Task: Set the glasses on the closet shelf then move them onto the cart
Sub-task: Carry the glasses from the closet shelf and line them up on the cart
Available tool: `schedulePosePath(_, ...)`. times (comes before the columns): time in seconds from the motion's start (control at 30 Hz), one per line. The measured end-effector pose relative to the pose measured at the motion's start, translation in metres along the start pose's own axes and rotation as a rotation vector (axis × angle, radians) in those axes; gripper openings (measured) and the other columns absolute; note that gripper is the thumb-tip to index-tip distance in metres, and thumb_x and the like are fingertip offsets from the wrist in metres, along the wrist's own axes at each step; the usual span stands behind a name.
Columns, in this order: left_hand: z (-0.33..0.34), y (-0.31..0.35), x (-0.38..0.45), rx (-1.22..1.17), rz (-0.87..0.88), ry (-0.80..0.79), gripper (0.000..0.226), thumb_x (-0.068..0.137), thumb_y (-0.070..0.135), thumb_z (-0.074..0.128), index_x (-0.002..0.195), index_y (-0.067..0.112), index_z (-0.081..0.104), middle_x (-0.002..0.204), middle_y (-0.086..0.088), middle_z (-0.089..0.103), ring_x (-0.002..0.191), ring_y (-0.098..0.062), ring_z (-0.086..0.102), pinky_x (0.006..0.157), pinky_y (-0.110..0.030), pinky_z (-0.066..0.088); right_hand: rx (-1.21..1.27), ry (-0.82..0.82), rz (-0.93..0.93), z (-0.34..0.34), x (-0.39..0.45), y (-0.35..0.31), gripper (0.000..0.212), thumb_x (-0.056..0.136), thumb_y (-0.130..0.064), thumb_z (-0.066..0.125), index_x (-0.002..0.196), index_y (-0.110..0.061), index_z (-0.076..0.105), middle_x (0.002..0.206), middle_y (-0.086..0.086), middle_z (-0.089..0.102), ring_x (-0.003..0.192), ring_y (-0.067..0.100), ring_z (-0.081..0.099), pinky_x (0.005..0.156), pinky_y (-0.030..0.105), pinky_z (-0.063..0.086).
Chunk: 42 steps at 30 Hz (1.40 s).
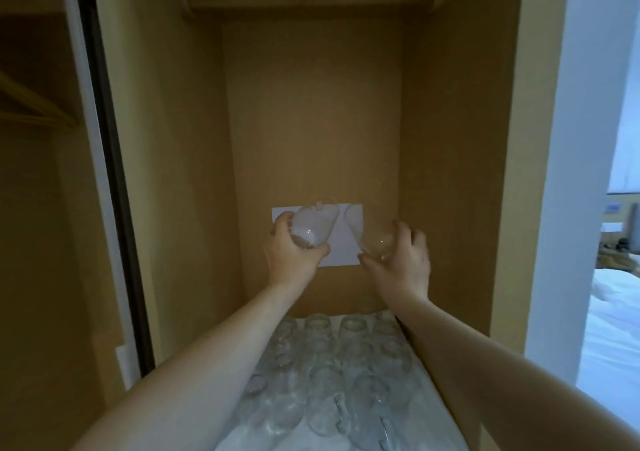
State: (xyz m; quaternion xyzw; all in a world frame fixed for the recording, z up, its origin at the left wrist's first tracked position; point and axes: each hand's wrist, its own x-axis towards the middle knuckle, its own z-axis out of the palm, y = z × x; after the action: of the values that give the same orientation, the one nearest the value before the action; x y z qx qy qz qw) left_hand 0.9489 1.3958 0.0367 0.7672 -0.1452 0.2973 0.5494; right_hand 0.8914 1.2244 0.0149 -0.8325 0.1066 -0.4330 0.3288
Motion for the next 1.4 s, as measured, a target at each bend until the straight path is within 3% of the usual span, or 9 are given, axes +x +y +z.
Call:
schedulePosePath(0.13,-0.005,0.002,0.0,-0.114,0.01,-0.026,0.08,0.061,0.034,0.092,0.131,0.023,0.055,0.121,0.007,0.061,0.11,-0.017,0.06,0.093,-0.032,0.052,-0.01,0.145,0.049,-0.001,-0.013,-0.01,0.089,0.078,-0.049,0.078,0.148,-0.013,0.037,0.143,0.008,0.047,0.133,0.03,0.043,0.107,0.042,0.037)
schedulePosePath(0.3,-0.013,0.007,-0.003,-0.238,-0.077,-0.102,0.086,0.053,0.053,0.085,0.126,0.036,0.043,0.119,0.011,0.056,0.109,-0.017,0.06,0.096,-0.046,0.054,0.108,0.236,0.174,-0.004,-0.038,-0.026,0.09,0.076,-0.048,0.079,0.149,-0.022,0.034,0.142,0.004,0.046,0.13,0.025,0.047,0.106,0.038,0.039)
schedulePosePath(0.5,-0.013,0.004,-0.028,-0.289,-0.069,-0.283,0.103,0.064,0.037,0.093,0.147,0.025,0.033,0.134,0.003,0.04,0.121,-0.017,0.048,0.102,-0.037,0.05,0.047,0.327,0.278,-0.018,-0.073,-0.032,0.096,0.071,-0.046,0.078,0.15,-0.03,0.025,0.139,0.0,0.035,0.124,0.023,0.044,0.098,0.033,0.041)
schedulePosePath(0.63,-0.003,0.006,-0.06,-0.369,-0.093,-0.467,0.099,0.067,0.02,0.091,0.148,0.021,0.035,0.137,0.001,0.028,0.12,-0.015,0.043,0.061,-0.005,0.048,-0.005,0.399,0.385,-0.036,-0.103,-0.032,0.078,0.059,-0.051,0.072,0.127,-0.03,0.039,0.12,-0.006,0.035,0.109,0.019,0.049,0.096,0.04,0.051)
schedulePosePath(0.7,0.006,0.008,-0.077,-0.413,-0.091,-0.546,0.094,0.068,0.015,0.09,0.145,0.023,0.038,0.136,0.001,0.03,0.123,-0.015,0.041,0.059,-0.002,0.041,-0.038,0.418,0.407,-0.05,-0.121,-0.026,0.085,0.058,-0.047,0.075,0.132,-0.025,0.04,0.121,-0.005,0.036,0.107,0.018,0.05,0.095,0.038,0.049)
schedulePosePath(0.8,0.018,0.014,-0.104,-0.518,-0.108,-0.671,0.095,0.068,0.011,0.09,0.146,0.025,0.037,0.14,0.002,0.04,0.126,-0.016,0.044,0.081,-0.01,0.046,-0.091,0.46,0.415,-0.072,-0.143,-0.005,0.094,0.064,-0.035,0.089,0.14,-0.016,0.038,0.125,-0.001,0.043,0.108,0.018,0.056,0.094,0.039,0.051)
schedulePosePath(0.87,0.024,0.021,-0.122,-0.571,-0.137,-0.752,0.101,0.066,0.012,0.093,0.147,0.025,0.035,0.14,0.001,0.048,0.122,-0.017,0.052,0.098,-0.036,0.052,-0.103,0.474,0.436,-0.085,-0.157,0.012,0.095,0.063,-0.035,0.092,0.138,-0.017,0.037,0.121,0.0,0.052,0.106,0.02,0.061,0.093,0.042,0.054)
schedulePosePath(1.03,0.047,0.045,-0.159,-0.666,-0.162,-0.906,0.105,0.069,0.017,0.094,0.151,0.023,0.029,0.131,0.0,0.052,0.102,-0.006,0.058,0.07,-0.035,0.061,-0.146,0.527,0.485,-0.124,-0.186,0.04,0.099,0.063,-0.038,0.094,0.141,-0.019,0.034,0.115,-0.001,0.054,0.102,0.017,0.059,0.09,0.038,0.054)
schedulePosePath(1.4,0.128,0.122,-0.252,-0.695,-0.068,-1.086,0.095,0.071,0.044,0.09,0.145,0.025,0.034,0.131,0.002,0.055,0.113,-0.02,0.062,0.087,-0.041,0.06,-0.212,0.7,0.519,-0.239,-0.237,0.097,0.102,0.067,-0.056,0.087,0.146,-0.023,0.032,0.115,-0.003,0.055,0.099,0.014,0.06,0.086,0.03,0.053)
